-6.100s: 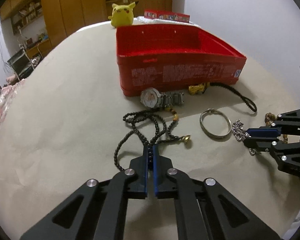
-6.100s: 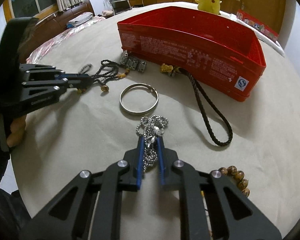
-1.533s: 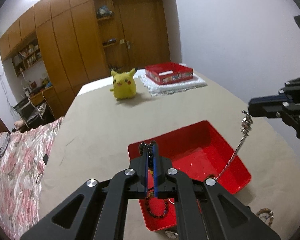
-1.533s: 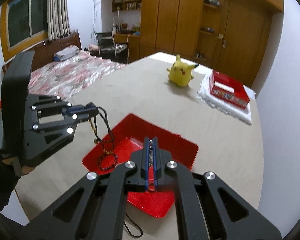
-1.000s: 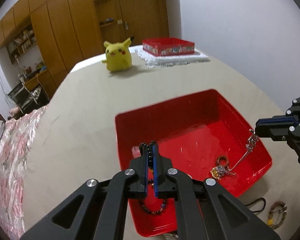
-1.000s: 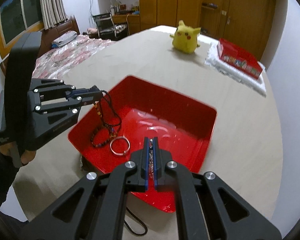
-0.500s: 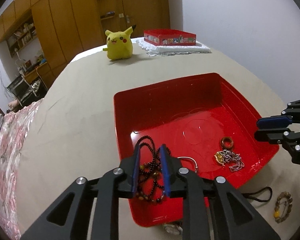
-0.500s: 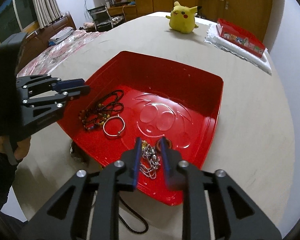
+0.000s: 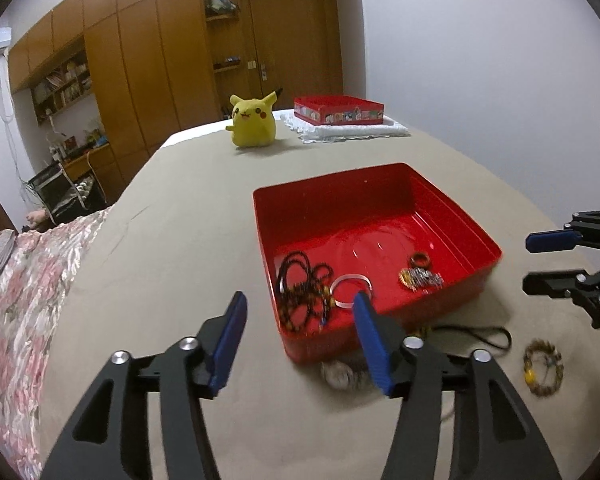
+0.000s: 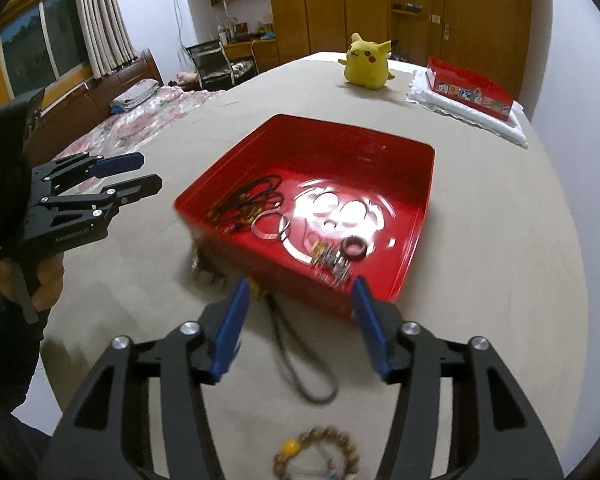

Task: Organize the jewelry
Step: 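Withdraw both open grippers from the box toward the remaining jewelry, then grasp the silver watch with the left gripper while the right grasps the wooden bead bracelet, then carry the watch into the box with the left gripper while the right drops the bracelet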

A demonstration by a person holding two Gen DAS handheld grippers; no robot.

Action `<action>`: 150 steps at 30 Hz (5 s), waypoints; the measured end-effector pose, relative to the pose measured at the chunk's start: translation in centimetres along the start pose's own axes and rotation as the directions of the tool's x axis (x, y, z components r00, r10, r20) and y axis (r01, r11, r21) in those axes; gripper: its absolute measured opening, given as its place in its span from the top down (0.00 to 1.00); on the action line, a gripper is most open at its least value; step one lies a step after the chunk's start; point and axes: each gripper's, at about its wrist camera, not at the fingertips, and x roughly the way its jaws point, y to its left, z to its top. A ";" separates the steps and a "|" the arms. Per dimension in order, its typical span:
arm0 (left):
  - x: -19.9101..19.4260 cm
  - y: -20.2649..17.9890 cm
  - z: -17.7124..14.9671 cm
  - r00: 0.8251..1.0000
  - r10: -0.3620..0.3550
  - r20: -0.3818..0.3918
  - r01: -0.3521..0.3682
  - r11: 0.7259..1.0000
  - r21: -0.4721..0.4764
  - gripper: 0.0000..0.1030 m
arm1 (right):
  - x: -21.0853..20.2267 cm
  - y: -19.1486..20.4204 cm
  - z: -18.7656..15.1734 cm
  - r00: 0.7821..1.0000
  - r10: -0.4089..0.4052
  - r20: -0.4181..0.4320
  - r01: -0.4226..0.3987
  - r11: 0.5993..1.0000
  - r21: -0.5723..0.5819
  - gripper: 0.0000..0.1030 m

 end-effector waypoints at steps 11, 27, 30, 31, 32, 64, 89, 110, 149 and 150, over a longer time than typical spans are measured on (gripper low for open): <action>-2.7 -2.3 -6.3 0.999 -0.037 -0.003 0.037 0.999 -0.027 0.35 | -0.8 0.5 -9.0 0.997 -0.067 -0.033 0.068 0.997 0.041 0.12; -1.6 -6.0 -8.3 0.996 -0.073 -0.054 0.071 0.996 -0.046 0.27 | 1.7 -1.5 -13.8 0.990 -0.069 -0.122 0.076 0.996 0.050 0.12; -1.4 -6.6 -8.5 0.996 -0.068 -0.064 0.065 0.997 -0.044 0.26 | 2.0 -1.2 -14.1 0.990 -0.084 -0.117 0.087 0.996 0.016 0.12; -1.3 -6.8 -8.6 0.996 -0.066 -0.065 0.063 0.997 -0.041 0.26 | 2.0 -1.2 -14.1 0.990 -0.085 -0.115 0.086 0.996 0.008 0.12; -1.3 -7.2 -8.6 0.996 -0.063 -0.068 0.060 0.998 -0.035 0.26 | 2.0 -1.2 -14.1 0.990 -0.081 -0.113 0.082 0.997 0.007 0.12; 8.6 -4.2 -5.4 0.977 0.057 -0.206 -0.080 0.991 -0.106 0.35 | 0.2 -3.7 -11.4 0.999 -0.003 -0.032 0.004 0.999 0.038 0.92; 1.8 -4.0 -5.7 0.992 0.052 -0.112 -0.069 0.987 -0.147 0.77 | -3.0 -2.0 -9.5 0.999 -0.009 0.036 0.008 1.000 0.022 0.92; -5.4 -4.5 -4.7 0.998 0.059 -0.026 -0.062 0.990 -0.130 0.77 | -7.0 0.5 -7.9 0.994 -0.030 0.105 0.034 0.999 -0.039 0.92; -3.4 -2.6 3.9 0.999 0.009 0.047 -0.009 1.000 0.007 0.77 | -5.5 -0.5 7.2 0.987 -0.038 0.157 0.061 0.988 -0.145 0.93; -2.9 -2.4 4.3 0.999 0.011 0.047 -0.011 1.000 0.007 0.77 | -4.9 -0.7 7.5 0.988 -0.036 0.152 0.058 0.989 -0.138 0.93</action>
